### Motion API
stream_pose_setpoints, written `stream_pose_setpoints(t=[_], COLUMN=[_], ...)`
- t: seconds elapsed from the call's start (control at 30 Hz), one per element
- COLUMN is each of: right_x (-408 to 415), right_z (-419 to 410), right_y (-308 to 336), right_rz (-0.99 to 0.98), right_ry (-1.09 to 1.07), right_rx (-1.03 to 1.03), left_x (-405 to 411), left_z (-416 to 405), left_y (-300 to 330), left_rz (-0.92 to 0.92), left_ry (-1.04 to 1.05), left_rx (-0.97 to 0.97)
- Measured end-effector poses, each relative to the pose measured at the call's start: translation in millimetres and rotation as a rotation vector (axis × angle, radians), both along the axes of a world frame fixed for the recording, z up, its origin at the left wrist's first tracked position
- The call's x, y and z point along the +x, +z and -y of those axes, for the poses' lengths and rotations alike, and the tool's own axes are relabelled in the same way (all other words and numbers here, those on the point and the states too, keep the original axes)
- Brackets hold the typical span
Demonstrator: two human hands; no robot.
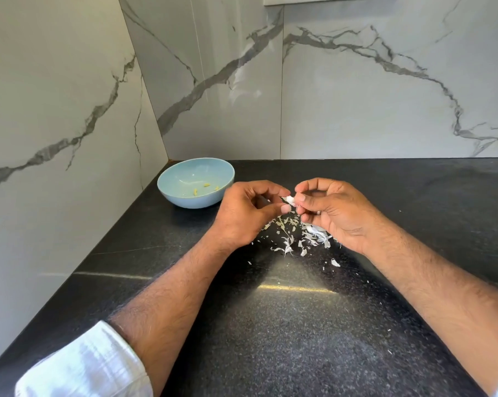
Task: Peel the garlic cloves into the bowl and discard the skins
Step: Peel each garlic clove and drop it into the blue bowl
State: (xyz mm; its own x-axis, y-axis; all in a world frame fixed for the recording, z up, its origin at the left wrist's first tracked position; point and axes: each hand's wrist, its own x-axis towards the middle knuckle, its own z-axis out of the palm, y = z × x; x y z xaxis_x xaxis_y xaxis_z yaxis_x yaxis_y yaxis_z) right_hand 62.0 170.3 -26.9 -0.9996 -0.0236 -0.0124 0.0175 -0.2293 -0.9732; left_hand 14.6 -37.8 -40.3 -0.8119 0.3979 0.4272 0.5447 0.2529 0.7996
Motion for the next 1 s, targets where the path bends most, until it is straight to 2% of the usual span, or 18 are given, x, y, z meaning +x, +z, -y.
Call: stream_pose_setpoints(t=[0.17, 0.23, 0.33, 0.4, 0.5, 0.63, 0.87, 1.0], right_x=[3, 3, 2, 5, 9, 10, 7, 8], right_z=[4, 3, -1, 0, 5, 6, 7, 8], right_y=[2, 0, 0, 3, 3, 3, 1, 3], right_rz=[0.013, -0.05, -0.263, -0.392, -0.445, -0.408, -0.347, -0.308], right_ry=[-0.042, -0.113, -0.224, -0.171, -0.113, -0.096, -0.093, -0.114], right_rx=[-0.005, 0.186, 0.566, 0.693, 0.791, 0.763, 0.602, 0.514], left_x=[2, 1, 2, 3, 3, 4, 6, 8], left_z=[0, 0, -1, -1, 1, 4, 6, 2], left_y=[3, 5, 6, 6, 9, 13, 19, 21], left_rz=[-0.064, -0.071, -0.029, -0.037, -0.056, -0.096, -0.353, -0.428], left_ry=[-0.009, 0.004, 0.092, 0.157, 0.174, 0.124, 0.126, 0.134], left_rx=[-0.01, -0.027, -0.04, -0.065, -0.111, -0.222, -0.383, -0.431])
